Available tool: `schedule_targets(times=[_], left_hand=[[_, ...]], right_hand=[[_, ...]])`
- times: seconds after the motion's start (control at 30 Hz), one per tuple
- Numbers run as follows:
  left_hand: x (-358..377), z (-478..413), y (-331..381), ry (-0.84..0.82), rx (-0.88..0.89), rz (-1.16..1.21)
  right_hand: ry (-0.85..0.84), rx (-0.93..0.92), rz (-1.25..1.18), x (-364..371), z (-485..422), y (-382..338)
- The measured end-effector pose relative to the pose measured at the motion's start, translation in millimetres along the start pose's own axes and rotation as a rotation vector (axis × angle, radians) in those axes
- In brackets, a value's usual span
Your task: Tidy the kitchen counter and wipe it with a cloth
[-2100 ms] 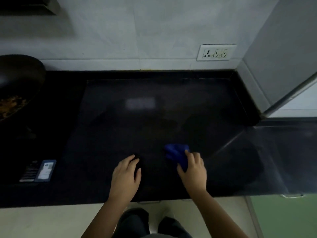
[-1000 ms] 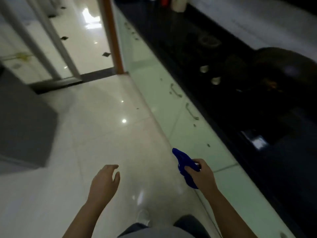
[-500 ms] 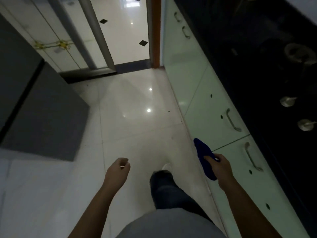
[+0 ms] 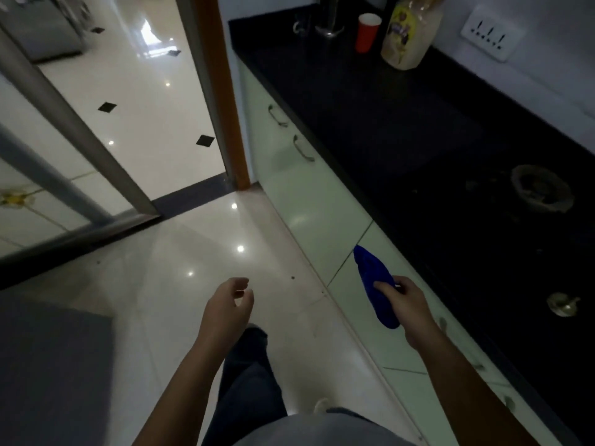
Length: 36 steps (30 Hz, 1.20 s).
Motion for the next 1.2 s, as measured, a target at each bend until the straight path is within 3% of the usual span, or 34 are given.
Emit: schedule_targets(times=[0.3, 0.67, 0.97, 1.2], left_hand=[[-35.4, -208.2, 37.1, -0.206, 0.371, -0.220], [49.4, -384.0, 131.7, -0.389, 0.776, -0.366], [124.6, -462.9, 177.6, -0.569, 0.931, -0.539], [149.5, -479.5, 170.2, -0.720, 0.996, -0.675]], right_hand=[[0.205, -0.022, -0.203, 57.4, -26.9, -134.3], [0.631, -0.083, -0.316, 9.1, -116.7, -241.9], [0.830, 0.058, -0.016, -2.8, -184.0, -298.3], [0.865, 0.212, 0.134, 12.3, -196.4, -298.0]])
Point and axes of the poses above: each hand's wrist, its own z-axis away from the middle knuckle, its own x-axis out of the palm, y = z × x, the point moved 7 cm from there along -z, towards the middle knuckle, and after that the axes turned 14 degrees about x, right-handed, at the moved point
